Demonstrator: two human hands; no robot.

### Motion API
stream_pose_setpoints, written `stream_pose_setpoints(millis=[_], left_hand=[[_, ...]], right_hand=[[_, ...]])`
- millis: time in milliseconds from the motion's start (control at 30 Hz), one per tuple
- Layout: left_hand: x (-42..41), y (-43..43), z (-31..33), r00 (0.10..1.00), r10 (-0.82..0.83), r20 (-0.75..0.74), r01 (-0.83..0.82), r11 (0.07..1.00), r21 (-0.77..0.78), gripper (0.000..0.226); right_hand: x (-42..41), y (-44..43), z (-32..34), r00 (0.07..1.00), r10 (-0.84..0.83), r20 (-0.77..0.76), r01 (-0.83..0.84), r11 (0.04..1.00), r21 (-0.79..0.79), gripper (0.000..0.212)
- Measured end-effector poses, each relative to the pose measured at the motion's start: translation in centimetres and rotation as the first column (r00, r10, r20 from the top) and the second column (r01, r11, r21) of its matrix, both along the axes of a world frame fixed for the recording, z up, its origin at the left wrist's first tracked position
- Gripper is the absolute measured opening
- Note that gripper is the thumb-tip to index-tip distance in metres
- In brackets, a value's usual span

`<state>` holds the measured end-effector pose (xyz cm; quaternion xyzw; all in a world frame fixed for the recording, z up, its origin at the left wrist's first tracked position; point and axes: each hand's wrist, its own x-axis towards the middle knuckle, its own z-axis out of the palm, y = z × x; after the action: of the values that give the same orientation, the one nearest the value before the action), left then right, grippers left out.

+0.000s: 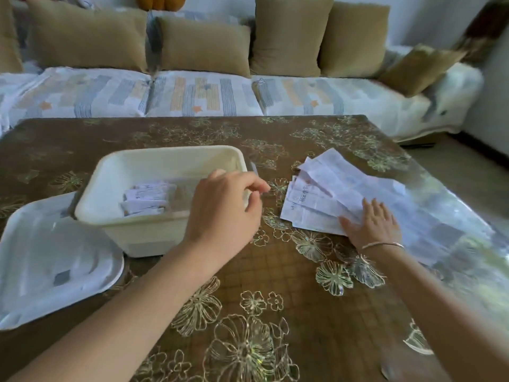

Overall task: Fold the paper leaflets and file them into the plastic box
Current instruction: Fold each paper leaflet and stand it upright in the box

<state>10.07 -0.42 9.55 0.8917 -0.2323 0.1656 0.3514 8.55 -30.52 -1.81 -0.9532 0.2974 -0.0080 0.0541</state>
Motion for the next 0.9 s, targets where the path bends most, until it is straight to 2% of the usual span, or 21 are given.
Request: stream_pose_setpoints(millis=[67,200,267,300,433,500,567,700,800,833,900], left_hand=[[-0.9,-0.3,-0.3,0.999,-0.039,0.035,0.039,0.999,-0.006,0.021],[-2.2,0.2,-1.2,0.998,-0.063,0.03,0.063,0.998,-0.009,0.022],[-3.1,0.5,-1.6,0.997,-0.066,0.036,0.066,0.998,-0.003,0.023],[-3.5,0.6,-1.8,0.996,-0.075,0.043,0.075,0.997,0.0,0.022],[-6.0,1.1,-3.3,0.985,-0.173,0.008,0.172,0.983,0.06,0.022],[-7.3,1.3,-4.7,0.974,-0.22,-0.053,0.225,0.967,0.117,0.025],[-8.5,1.5,-6.3,0.965,-0.24,-0.101,0.255,0.951,0.175,0.037],[-10.6,2.5,-9.3,0.967,-0.234,-0.104,0.255,0.914,0.316,0.076],[-11.5,3.8,-10.6,0.961,-0.236,-0.142,0.268,0.919,0.289,0.088],[-11.6,4.0,-10.9,0.959,-0.226,-0.168,0.264,0.93,0.255,0.093],[-11.8,4.2,-11.4,0.968,-0.193,-0.163,0.225,0.952,0.207,0.099]], right_hand=[[0.0,-0.4,-0.6,0.999,0.004,-0.042,-0.006,0.999,-0.038,0.067],[-0.9,1.4,0.5,0.994,0.099,0.036,-0.09,0.977,-0.195,0.035],[-1.7,2.2,0.9,0.978,0.194,-0.074,-0.208,0.909,-0.36,0.025],[-2.0,2.8,1.3,0.973,0.199,-0.115,-0.228,0.893,-0.387,0.026],[-4.0,5.6,3.4,0.965,0.243,-0.096,-0.261,0.904,-0.338,0.023],[-5.1,8.0,4.7,0.958,0.266,-0.104,-0.283,0.929,-0.238,0.026],[-6.5,10.8,5.7,0.953,0.284,-0.104,-0.291,0.955,-0.059,0.027],[-9.0,15.5,6.5,0.931,0.363,-0.041,-0.331,0.885,0.329,0.042],[-9.9,17.3,5.7,0.956,0.289,0.058,-0.257,0.718,0.647,0.033],[-10.0,17.2,5.6,0.972,0.211,0.101,-0.214,0.63,0.747,0.029],[-10.6,16.7,5.6,0.994,0.023,0.104,-0.105,0.379,0.919,0.03]])
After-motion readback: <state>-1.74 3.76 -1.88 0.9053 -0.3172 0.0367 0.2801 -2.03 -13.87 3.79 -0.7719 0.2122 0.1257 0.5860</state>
